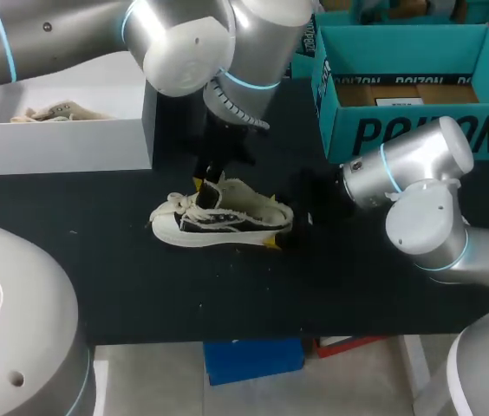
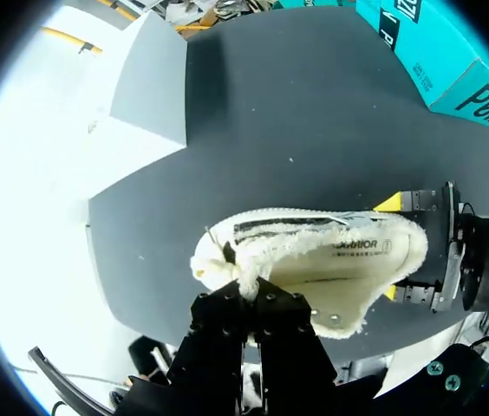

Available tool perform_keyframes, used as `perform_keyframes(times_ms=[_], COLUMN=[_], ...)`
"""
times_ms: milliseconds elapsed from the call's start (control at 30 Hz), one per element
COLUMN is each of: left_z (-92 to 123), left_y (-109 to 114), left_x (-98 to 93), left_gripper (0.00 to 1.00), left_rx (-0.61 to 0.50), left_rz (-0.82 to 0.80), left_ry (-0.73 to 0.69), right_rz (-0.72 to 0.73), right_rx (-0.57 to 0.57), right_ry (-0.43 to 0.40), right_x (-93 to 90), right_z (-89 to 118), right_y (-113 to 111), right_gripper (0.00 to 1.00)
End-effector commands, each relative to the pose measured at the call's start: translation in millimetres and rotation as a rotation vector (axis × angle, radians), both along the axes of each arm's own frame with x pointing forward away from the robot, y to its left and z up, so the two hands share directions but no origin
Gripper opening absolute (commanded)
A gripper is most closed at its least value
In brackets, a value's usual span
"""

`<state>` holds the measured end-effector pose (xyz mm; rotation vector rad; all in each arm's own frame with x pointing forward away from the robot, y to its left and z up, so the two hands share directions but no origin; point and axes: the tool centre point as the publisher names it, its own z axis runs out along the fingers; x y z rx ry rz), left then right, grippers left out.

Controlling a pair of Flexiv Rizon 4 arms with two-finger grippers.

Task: Take the shoe out of the shoebox, open the shoe tongue, remove and reinsert the insole, then place the shoe into the shoebox

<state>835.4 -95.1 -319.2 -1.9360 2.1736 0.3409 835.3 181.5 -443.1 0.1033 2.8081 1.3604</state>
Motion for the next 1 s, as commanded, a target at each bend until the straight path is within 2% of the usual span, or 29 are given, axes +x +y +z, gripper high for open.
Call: perform_keyframes(times_ms=[33, 200, 500, 1000], left_z=[-1, -4, -25, -52], left_y=[21, 36, 51, 56], left_x=[-1.0, -3.0, -6.7, -6.7], left_gripper=[0.00, 0.00, 0.00, 0.00], left_rx=[-0.087, -0.108, -0.090, -0.065], left_rz=[0.010, 0.018, 0.034, 0.038], left_ry=[0.006, 0.010, 0.051, 0.061], right_rz=[-0.003, -0.003, -0.003, -0.003], right_rx=[-0.002, -0.002, -0.002, -0.002], right_ry=[-0.001, -0.001, -0.001, -0.001], right_x=[0.1, 0.1, 0.1, 0.1], right_z=[-2, -2, -2, -2], right_y=[2, 2, 2, 2], right_gripper=[0.00, 0.00, 0.00, 0.00])
